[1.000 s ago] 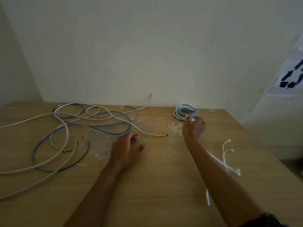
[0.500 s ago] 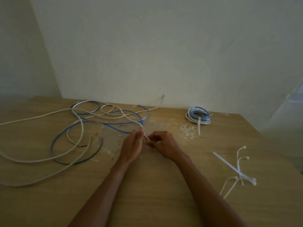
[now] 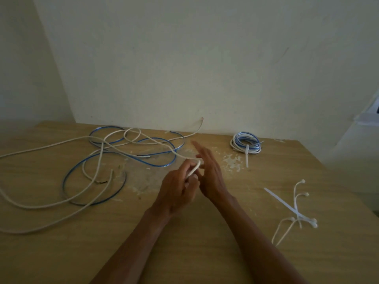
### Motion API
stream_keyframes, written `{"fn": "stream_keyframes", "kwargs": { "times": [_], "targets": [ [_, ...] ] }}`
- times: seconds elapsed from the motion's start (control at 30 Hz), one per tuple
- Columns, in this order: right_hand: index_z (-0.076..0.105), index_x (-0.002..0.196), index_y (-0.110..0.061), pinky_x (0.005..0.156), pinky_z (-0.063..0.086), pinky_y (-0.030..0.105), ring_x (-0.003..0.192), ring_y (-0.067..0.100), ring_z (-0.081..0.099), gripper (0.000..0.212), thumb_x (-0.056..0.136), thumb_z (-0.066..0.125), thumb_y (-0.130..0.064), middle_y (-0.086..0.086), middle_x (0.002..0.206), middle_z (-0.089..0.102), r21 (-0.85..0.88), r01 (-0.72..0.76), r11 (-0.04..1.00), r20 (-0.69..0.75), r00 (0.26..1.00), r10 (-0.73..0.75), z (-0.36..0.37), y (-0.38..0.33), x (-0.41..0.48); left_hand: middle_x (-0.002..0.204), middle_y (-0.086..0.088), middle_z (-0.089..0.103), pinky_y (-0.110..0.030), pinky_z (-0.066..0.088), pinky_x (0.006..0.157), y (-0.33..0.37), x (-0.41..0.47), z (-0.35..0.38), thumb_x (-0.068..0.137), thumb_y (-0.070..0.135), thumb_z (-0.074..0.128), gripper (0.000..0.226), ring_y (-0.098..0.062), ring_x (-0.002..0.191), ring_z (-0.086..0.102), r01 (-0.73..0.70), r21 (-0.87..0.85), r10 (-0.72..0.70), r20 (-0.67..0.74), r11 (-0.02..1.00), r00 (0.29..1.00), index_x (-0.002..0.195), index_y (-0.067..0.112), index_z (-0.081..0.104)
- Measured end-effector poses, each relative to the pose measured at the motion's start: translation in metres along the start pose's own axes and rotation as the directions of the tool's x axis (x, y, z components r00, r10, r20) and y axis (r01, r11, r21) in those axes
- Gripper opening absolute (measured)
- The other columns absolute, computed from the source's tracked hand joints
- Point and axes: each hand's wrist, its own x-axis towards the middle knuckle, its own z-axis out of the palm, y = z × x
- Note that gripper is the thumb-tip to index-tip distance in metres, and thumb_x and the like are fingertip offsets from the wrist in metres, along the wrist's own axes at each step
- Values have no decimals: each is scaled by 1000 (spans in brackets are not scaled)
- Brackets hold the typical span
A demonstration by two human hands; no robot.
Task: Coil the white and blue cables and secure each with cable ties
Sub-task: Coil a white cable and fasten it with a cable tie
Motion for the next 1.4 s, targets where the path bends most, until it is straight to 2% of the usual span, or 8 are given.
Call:
{"fn": "stream_keyframes", "kwargs": {
  "times": [0.27, 0.53, 0.83, 1.0, 1.13, 1.23, 1.33, 1.4],
  "targets": [
    [65, 97, -12, 84, 41, 40, 93, 28, 59, 19, 98, 48, -20, 5, 101, 69, -439, -70, 896, -502, 846, -180, -28, 27, 10, 53, 10, 33, -15, 25, 47, 9, 2, -5, 102, 28, 42, 24, 2, 45, 36, -54, 39, 65, -402, 998, 913, 79, 22, 46],
    [66, 106, -1, 84, 41, 26, 96, 26, 60, 15, 100, 53, -6, 14, 103, 69, -173, -253, 952, -706, 706, 59, -50, 48, 8, 57, 10, 42, -24, 31, 48, -5, 8, -12, 103, 30, 44, 24, -1, 49, 38, 43, -40, -59, -576, 998, 816, 82, 22, 51],
    [68, 104, -14, 51, 38, 32, 50, 6, 47, 44, 107, 32, -39, -6, 54, 48, -187, -73, 980, -273, 962, 20, -19, -18, 17, 69, 0, 59, -40, 43, 52, -48, 0, -11, 105, 18, 48, 6, -9, 53, 53, 324, -158, -358, -516, 933, 778, 108, 14, 50],
    [55, 103, -7, 64, 37, 38, 81, 35, 62, 21, 106, 42, -24, 6, 77, 62, -139, -299, 944, -272, 928, 254, -11, -31, 51, 86, 5, 66, -34, 50, 61, -47, 1, -6, 98, 12, 40, 20, -10, 70, 63, 219, -83, -234, -309, 972, 922, 103, 20, 59],
    [61, 98, -3, 61, 36, 31, 67, 17, 54, 39, 101, 54, -41, 3, 75, 58, 37, -353, 935, -63, 933, 355, -37, -31, 82, 100, 1, 70, -40, 57, 76, -48, -3, 0, 92, 4, 45, 33, -12, 89, 66, 89, 49, -83, -108, 995, 991, 113, 18, 67],
    [66, 103, -3, 51, 36, 23, 56, 10, 49, 60, 96, 45, -58, 5, 72, 56, 395, -502, 769, 332, 859, 391, -42, -36, 72, 85, 4, 63, -37, 54, 68, -51, 0, 0, 88, 17, 68, 20, -9, 73, 57, 73, 140, -55, -130, 987, 990, 108, 18, 70],
    [67, 92, -5, 44, 30, 21, 47, 11, 40, 52, 106, 39, -46, 5, 62, 49, 289, -437, 852, 244, 894, 376, -27, -28, 56, 82, 7, 57, -29, 48, 67, -46, 3, -5, 90, 47, 68, 27, -5, 71, 49, 160, 219, -115, -205, 963, 972, 94, 21, 68],
    [63, 89, -5, 43, 26, 22, 45, 10, 35, 49, 107, 39, -44, 3, 61, 45, 431, -540, 723, 234, 841, 489, -22, -20, 54, 89, 5, 58, -29, 46, 69, -44, 3, -8, 96, 56, 53, 38, -11, 81, 52, 143, 307, -69, -240, 941, 968, 91, 20, 63]
  ]
}}
